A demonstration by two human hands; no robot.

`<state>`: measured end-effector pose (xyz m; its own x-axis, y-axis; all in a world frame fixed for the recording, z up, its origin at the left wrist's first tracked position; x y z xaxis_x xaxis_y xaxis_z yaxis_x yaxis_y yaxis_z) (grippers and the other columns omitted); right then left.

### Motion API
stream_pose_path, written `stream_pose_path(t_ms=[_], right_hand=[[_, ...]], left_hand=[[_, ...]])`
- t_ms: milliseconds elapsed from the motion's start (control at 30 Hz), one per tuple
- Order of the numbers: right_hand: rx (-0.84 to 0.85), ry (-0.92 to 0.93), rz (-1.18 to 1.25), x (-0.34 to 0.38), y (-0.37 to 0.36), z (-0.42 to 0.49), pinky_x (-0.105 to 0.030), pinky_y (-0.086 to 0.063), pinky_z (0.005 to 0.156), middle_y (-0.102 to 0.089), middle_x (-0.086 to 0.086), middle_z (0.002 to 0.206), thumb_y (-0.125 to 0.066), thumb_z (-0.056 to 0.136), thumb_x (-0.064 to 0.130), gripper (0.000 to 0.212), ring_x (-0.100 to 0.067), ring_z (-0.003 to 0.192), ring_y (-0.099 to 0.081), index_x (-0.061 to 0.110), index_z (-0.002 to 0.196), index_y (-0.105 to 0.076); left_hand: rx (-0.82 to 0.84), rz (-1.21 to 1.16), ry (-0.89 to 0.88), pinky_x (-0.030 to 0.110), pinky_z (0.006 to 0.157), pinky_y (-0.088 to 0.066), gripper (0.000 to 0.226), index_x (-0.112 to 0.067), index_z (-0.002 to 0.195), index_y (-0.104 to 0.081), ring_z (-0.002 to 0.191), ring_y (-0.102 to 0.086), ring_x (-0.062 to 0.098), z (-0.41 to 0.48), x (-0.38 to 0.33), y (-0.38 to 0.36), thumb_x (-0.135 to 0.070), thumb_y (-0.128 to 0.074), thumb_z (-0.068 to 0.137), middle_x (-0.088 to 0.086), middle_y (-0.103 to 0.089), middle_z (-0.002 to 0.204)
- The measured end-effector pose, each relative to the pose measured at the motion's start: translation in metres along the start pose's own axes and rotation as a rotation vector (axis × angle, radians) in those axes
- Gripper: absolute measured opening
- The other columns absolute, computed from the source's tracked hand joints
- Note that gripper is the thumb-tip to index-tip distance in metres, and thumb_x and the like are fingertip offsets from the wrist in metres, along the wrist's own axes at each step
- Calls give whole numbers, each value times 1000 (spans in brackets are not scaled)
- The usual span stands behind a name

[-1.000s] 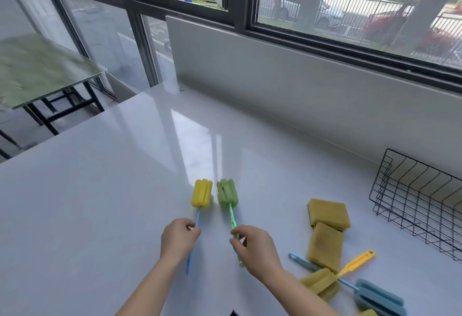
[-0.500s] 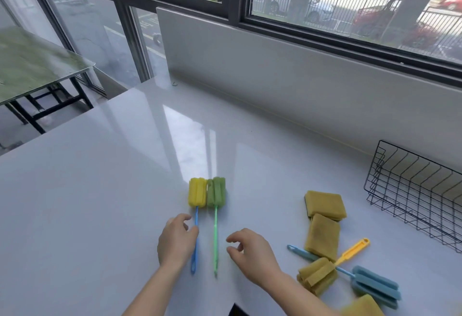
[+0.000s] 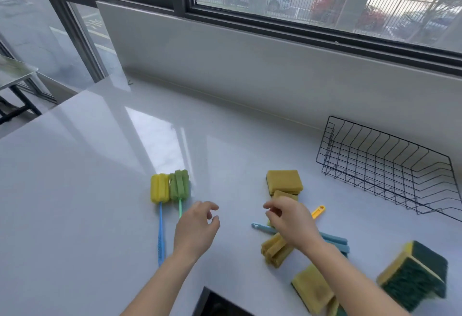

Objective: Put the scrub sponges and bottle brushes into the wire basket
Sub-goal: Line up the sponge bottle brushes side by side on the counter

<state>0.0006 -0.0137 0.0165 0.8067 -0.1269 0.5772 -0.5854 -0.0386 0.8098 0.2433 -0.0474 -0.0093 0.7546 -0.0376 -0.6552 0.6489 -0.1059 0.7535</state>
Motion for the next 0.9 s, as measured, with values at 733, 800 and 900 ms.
stream_pose_path(t_ms=[733, 800, 900], right_hand=[[421, 184, -639, -107, 34, 27, -39, -53, 79, -57, -3, 117, -61, 95, 16, 31, -26, 112, -55, 33, 120, -71], [455, 216, -665, -109, 30, 30, -37, -49, 75, -58, -3, 117, -63, 93, 15, 31, -26, 112, -54, 31, 118, -72], [467, 271, -700, -112, 26, 31, -34, -43, 70, -61, 0, 114, -64, 93, 13, 24, -25, 110, -55, 28, 111, -70]], left_hand=[[509, 362, -282, 31, 80, -46, 22, -32, 112, -71, 99, -58, 19, 26, -76, -124, -30, -59, 93, -2, -55, 106], [508, 345, -274, 32, 81, -47, 20, -30, 109, -72, 97, -59, 19, 27, -75, -124, -29, -61, 92, -3, -56, 103], [489, 315, -258, 28, 77, -45, 18, -31, 106, -74, 93, -59, 16, 26, -72, -123, -29, -62, 92, -7, -55, 97]])
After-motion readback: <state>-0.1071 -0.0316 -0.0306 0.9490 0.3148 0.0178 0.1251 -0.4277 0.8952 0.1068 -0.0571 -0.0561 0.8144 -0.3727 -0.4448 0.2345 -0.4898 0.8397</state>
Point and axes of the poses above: each hand's wrist, its own z-axis towards the middle knuckle, its own y-axis out of the back of the hand, x = y × z, the point moved 7 cm from there along z, towards the middle knuckle
